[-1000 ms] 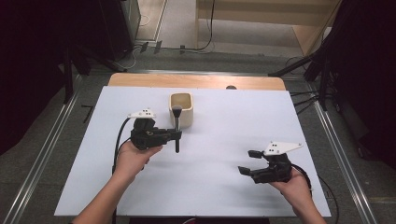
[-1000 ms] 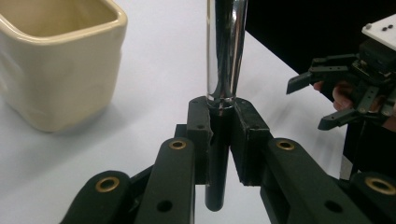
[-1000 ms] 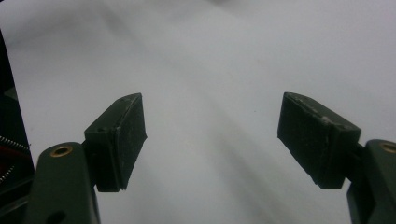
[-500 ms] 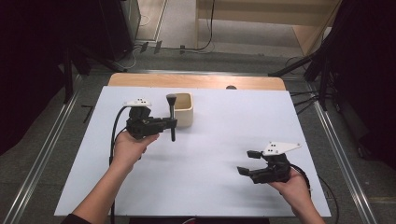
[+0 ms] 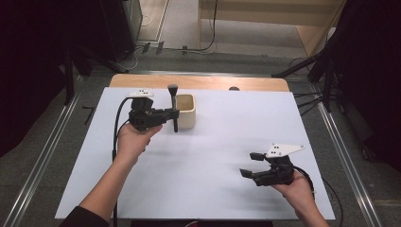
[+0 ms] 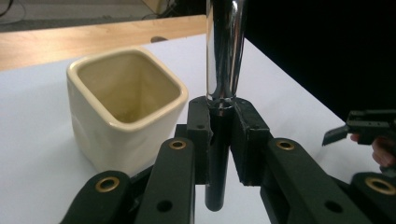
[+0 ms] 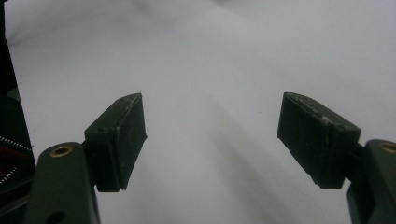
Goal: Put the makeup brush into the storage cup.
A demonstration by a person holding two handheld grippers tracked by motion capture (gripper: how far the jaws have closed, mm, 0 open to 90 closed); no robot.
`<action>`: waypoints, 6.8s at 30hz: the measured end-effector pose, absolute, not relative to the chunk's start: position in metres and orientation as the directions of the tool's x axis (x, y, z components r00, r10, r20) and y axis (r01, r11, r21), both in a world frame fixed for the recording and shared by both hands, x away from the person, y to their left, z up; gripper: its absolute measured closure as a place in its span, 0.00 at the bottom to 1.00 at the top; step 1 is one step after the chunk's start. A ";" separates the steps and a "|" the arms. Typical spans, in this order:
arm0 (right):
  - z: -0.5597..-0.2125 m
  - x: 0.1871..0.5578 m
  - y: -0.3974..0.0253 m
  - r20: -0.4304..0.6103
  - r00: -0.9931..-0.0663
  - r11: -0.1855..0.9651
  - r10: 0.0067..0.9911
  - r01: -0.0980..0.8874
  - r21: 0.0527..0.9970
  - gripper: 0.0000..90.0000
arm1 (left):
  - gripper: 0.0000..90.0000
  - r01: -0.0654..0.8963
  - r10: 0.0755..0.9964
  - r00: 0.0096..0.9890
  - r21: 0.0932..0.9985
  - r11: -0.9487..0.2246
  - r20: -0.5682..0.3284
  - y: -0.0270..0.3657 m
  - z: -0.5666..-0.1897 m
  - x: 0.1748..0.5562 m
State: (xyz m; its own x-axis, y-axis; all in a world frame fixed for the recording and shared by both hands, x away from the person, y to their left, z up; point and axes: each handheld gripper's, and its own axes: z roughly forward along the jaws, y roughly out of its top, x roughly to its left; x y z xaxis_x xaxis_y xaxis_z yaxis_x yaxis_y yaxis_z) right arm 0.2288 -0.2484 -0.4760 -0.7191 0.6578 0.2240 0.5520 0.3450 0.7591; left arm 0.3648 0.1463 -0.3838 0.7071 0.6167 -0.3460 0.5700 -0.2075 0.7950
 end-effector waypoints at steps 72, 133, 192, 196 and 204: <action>-0.475 0.230 -0.244 0.218 -0.733 0.358 0.644 0.541 0.761 0.28 | 0.88 0.422 0.752 0.640 0.890 -0.172 -0.158 0.120 -0.388 0.431; -0.476 0.230 -0.243 0.223 -0.734 0.370 0.641 0.551 0.748 0.28 | 0.31 0.542 0.660 0.702 0.801 -0.253 -0.267 0.144 -0.383 0.401; -0.477 0.229 -0.242 0.233 -0.734 0.372 0.638 0.559 0.741 0.28 | 0.31 0.508 0.536 0.810 0.742 -0.438 -0.238 0.179 -0.433 0.323; -0.477 0.229 -0.242 0.234 -0.734 0.371 0.637 0.559 0.742 0.28 | 0.31 0.501 0.526 0.816 0.747 -0.438 -0.238 0.183 -0.436 0.318; -0.477 0.229 -0.242 0.232 -0.735 0.374 0.637 0.557 0.741 0.28 | 0.29 0.480 0.505 0.834 0.744 -0.465 -0.223 0.186 -0.440 0.308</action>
